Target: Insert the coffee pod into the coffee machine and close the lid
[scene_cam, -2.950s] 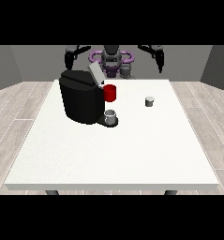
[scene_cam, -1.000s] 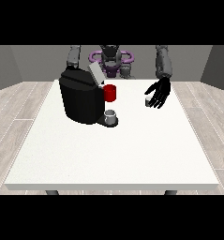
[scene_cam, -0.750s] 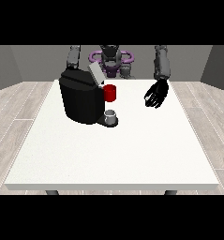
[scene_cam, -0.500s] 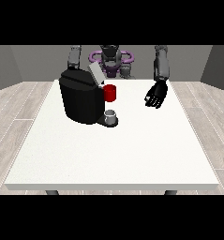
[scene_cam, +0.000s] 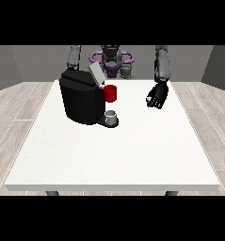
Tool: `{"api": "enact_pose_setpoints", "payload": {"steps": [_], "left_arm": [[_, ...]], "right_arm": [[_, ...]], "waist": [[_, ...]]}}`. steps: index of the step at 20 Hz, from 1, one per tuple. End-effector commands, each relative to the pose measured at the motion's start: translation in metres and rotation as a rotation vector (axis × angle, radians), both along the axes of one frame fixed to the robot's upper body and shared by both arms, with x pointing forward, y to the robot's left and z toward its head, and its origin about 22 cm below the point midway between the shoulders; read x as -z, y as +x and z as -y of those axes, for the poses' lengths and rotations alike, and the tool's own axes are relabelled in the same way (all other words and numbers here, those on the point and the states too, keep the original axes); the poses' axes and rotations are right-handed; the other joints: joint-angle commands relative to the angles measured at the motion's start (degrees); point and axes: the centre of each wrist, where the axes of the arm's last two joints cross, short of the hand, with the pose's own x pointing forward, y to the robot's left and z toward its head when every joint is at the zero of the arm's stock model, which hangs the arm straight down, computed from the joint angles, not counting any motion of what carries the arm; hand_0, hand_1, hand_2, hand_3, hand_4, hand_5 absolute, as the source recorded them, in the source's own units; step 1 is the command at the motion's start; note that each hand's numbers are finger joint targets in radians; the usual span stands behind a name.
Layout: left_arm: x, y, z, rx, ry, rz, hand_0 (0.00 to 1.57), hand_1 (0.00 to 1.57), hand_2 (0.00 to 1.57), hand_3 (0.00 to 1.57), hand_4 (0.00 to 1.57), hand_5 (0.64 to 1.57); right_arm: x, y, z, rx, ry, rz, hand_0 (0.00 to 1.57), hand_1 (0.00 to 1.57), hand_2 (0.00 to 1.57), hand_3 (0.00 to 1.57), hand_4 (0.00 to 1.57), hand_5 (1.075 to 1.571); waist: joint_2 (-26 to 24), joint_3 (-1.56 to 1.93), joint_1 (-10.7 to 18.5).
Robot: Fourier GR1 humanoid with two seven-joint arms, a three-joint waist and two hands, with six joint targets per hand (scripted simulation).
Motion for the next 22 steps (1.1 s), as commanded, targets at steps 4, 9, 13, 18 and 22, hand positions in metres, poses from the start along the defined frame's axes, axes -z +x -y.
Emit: {"api": "enact_pose_setpoints", "payload": {"steps": [4,9,13,18,22], "left_arm": [[-0.009,0.015,0.015,0.030,-0.060,0.022,1.28,1.28,1.31,1.24,0.50,1.571],[-0.035,0.028,0.024,0.105,-0.229,-0.008,1.45,1.45,1.43,1.36,0.52,1.571],[-0.036,0.032,0.068,0.170,-0.174,-0.107,1.40,1.40,1.39,1.32,0.50,1.571],[-0.077,0.048,0.065,0.190,-0.172,-0.059,1.42,1.42,1.40,1.34,0.56,1.571],[-0.094,0.056,0.088,0.169,-0.179,-0.066,1.33,1.33,1.35,1.32,0.59,1.571]], "right_arm": [[0.004,0.001,0.008,0.048,-0.047,-0.028,0.00,0.00,0.00,0.00,0.00,1.571],[0.021,0.000,0.032,0.086,-0.050,-0.102,0.00,0.00,0.00,0.00,0.00,1.571],[0.051,-0.008,0.031,0.120,-0.063,-0.167,0.00,0.00,0.00,0.00,0.00,1.571],[0.047,-0.004,0.021,0.068,-0.074,-0.147,0.00,0.00,0.00,0.00,0.00,1.571],[0.060,-0.019,0.034,0.057,-0.052,-0.150,0.00,0.00,0.00,0.00,0.00,1.571]], "waist": [[-1.66,-0.08,-0.49],[-5.66,-0.04,2.76],[-9.57,-0.03,5.21],[-9.64,-0.05,3.44],[-11.40,-0.03,1.47]]}}
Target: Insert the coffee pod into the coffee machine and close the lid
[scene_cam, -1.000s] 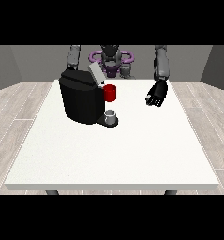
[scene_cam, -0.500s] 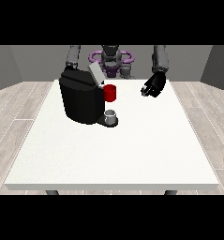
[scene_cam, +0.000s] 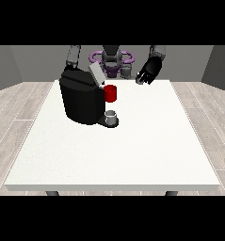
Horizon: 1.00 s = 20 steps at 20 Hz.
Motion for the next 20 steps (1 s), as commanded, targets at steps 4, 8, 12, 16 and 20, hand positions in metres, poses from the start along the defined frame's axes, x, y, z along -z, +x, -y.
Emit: {"api": "enact_pose_setpoints", "payload": {"steps": [4,8,12,16,20], "left_arm": [[-0.017,0.005,0.025,0.053,-0.010,0.041,1.33,1.33,1.35,1.32,0.59,1.571],[-0.062,0.023,0.031,-0.027,-0.115,0.057,0.98,0.98,1.20,1.37,0.51,1.571],[-0.096,0.029,0.022,-0.069,-0.130,0.067,1.20,1.20,1.24,1.26,0.49,1.571],[-0.135,0.035,0.038,-0.084,-0.111,0.128,1.22,1.22,1.27,1.26,0.47,1.571],[-0.167,0.034,0.017,-0.103,-0.090,0.194,1.23,1.23,1.28,1.25,0.48,1.571]], "right_arm": [[-0.012,0.006,-0.010,-0.013,0.045,0.044,0.00,0.00,0.00,0.00,0.00,1.571],[-0.023,0.011,-0.026,-0.061,0.043,0.105,0.00,0.00,0.00,0.00,0.00,1.571],[-0.042,0.019,-0.009,-0.065,0.016,0.111,0.00,0.00,0.00,0.00,0.00,1.571],[-0.062,0.034,-0.014,-0.050,0.005,0.150,0.00,0.00,0.00,0.00,0.00,1.571],[-0.083,0.044,-0.017,-0.038,0.029,0.212,0.00,0.00,0.00,0.00,0.26,1.571]], "waist": [[-0.21,-0.01,-0.92],[2.05,-0.02,-4.62],[1.73,-0.02,-6.72],[4.37,-0.01,-8.48],[8.51,-0.01,-9.04]]}}
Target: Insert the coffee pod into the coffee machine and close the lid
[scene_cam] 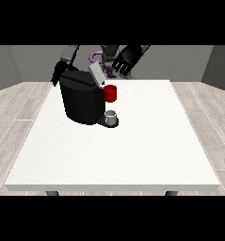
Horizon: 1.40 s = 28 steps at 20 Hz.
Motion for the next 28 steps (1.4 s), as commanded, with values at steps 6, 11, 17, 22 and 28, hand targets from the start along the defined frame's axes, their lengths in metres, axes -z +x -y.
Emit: {"api": "enact_pose_setpoints", "payload": {"steps": [6,11,17,22,28], "left_arm": [[-0.051,0.001,-0.007,-0.042,0.003,0.109,1.29,1.29,1.32,1.26,0.48,1.571],[-0.040,0.002,-0.019,-0.026,0.024,0.080,1.19,1.19,1.27,1.23,0.47,1.571],[-0.023,0.005,-0.011,-0.007,-0.009,0.044,1.26,1.26,1.29,1.23,0.43,1.571],[-0.032,0.007,0.006,0.013,0.008,0.076,1.20,1.20,1.25,1.21,0.44,1.571],[-0.024,0.008,0.009,-0.011,0.003,0.086,1.17,1.17,1.23,1.19,0.42,1.571]], "right_arm": [[-0.037,0.018,0.007,-0.002,0.010,0.101,0.00,0.00,0.00,0.00,0.00,1.571],[-0.038,0.015,0.006,-0.006,-0.011,0.079,0.00,0.00,0.00,0.00,0.00,1.571],[-0.024,0.010,0.011,0.016,0.025,0.077,0.00,0.00,0.00,0.00,0.22,1.571],[-0.027,0.016,-0.002,0.033,0.020,0.102,0.00,0.00,0.00,0.00,0.04,1.571],[-0.027,0.013,0.003,0.004,0.018,0.110,0.00,0.00,0.00,0.00,0.00,1.571]], "waist": [[7.04,0.00,-3.01],[7.39,-0.01,-3.16],[6.74,0.00,-2.40],[8.91,0.00,-1.82],[8.80,0.00,-3.76]]}}
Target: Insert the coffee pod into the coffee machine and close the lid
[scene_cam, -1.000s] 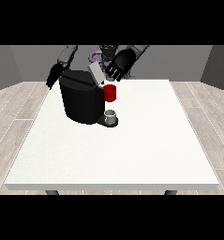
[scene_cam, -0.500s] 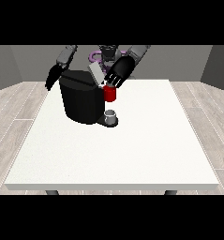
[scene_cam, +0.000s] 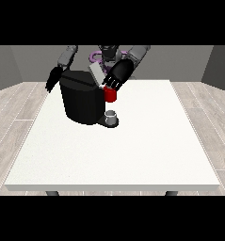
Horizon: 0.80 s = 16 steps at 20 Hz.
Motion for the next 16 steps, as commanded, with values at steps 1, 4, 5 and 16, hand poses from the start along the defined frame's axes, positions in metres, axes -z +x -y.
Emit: {"api": "enact_pose_setpoints", "payload": {"steps": [1,4,5,16], "left_arm": [[-0.017,0.000,-0.005,-0.021,0.001,0.001,1.17,1.17,1.24,1.19,0.41,1.571],[-0.015,0.000,0.020,0.025,0.001,0.041,1.23,1.23,1.26,1.20,0.41,1.571],[-0.004,0.000,0.015,0.038,0.025,0.044,1.23,1.23,1.27,1.21,0.39,1.571],[0.002,0.001,0.011,0.000,0.045,0.092,1.27,1.27,1.27,1.18,0.17,1.571]], "right_arm": [[0.000,0.003,0.012,0.000,0.003,0.010,0.00,0.00,0.00,0.00,0.00,1.571],[-0.006,0.011,0.011,0.020,0.023,0.011,0.00,0.00,0.00,0.00,0.00,1.571],[-0.003,0.009,0.016,0.030,0.009,0.000,0.00,0.00,0.00,0.00,0.00,1.571],[-0.005,0.005,-0.010,-0.006,-0.002,-0.010,0.00,0.00,0.00,0.00,0.00,1.571]], "waist": [[1.04,-0.06,-0.58],[1.14,-0.06,1.00],[1.47,-0.07,1.24],[0.11,-0.09,0.39]]}}
